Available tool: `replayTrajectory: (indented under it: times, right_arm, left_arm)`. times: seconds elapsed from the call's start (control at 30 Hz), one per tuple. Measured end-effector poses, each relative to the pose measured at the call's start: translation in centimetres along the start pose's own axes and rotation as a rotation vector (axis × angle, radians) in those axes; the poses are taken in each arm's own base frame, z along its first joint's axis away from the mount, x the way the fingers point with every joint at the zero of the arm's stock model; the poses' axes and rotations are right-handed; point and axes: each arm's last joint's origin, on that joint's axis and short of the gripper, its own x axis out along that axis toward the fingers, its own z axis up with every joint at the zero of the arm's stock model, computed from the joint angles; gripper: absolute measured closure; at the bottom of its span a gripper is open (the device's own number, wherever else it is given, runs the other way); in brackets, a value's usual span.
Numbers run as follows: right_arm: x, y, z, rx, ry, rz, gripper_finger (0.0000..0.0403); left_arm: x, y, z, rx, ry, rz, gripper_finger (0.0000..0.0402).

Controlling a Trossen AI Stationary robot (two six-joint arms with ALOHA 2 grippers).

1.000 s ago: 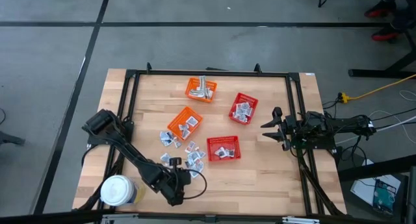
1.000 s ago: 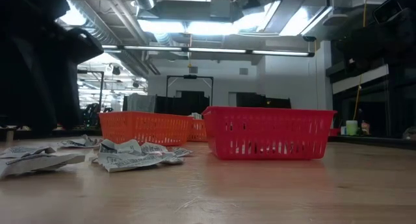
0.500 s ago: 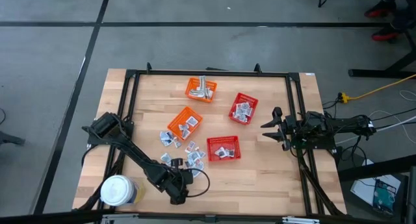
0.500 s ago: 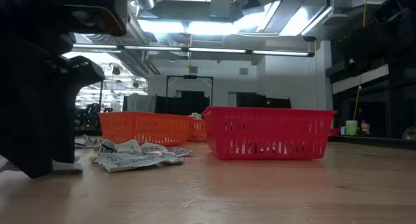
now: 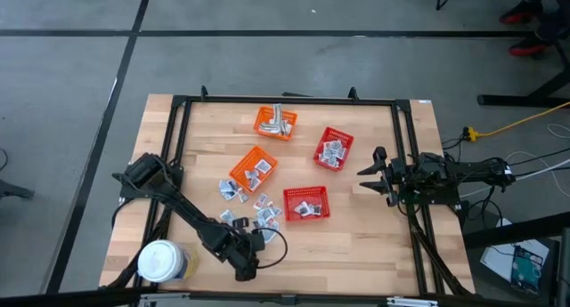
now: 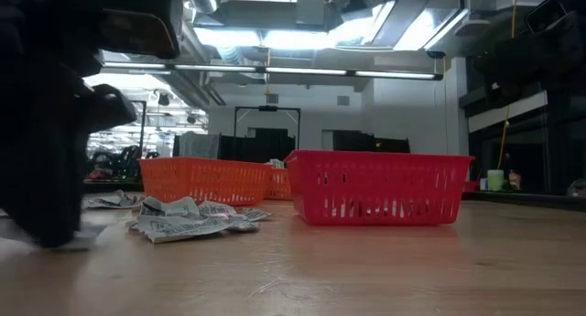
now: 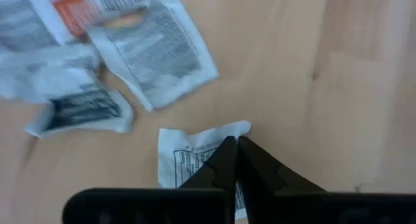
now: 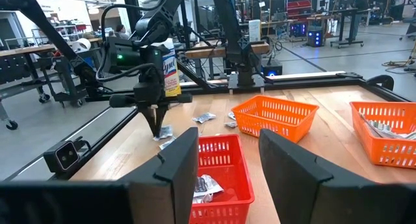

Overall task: Pick & Place First Aid Supplies
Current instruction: Put the gray towelette pack into the bottom red bin

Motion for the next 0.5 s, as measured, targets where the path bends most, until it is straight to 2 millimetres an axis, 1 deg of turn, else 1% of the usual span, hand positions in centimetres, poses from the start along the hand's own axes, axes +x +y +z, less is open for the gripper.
replayTrajectory:
  times: [0.07,0.17,0.33,0.43,0.5]
  right_arm:
    - [0.0,0.0,0.0,0.000,0.000,0.000,0.0240]
    - [0.0,0.0,0.0,0.000,0.000,0.000,0.0240]
    - [0.0,0.0,0.0,0.000,0.000,0.000,0.0240]
    - [0.0,0.0,0.0,0.000,0.000,0.000,0.0240]
    - [0.0,0.0,0.0,0.000,0.000,0.000,0.0240]
  left_arm:
    - [-0.1,-0.3,0.2,-0.012,0.010,-0.057,0.0398]
    - [-0.8,-0.8,0.8,-0.009,0.000,-0.155,0.0398]
    - [-1.6,-0.5,1.7,0.047,0.013,-0.225,0.0399]
    - [-1.5,-0.3,2.7,0.076,0.026,-0.327,0.0399]
    - [-1.4,-0.1,3.7,0.096,0.016,-0.416,0.0399]
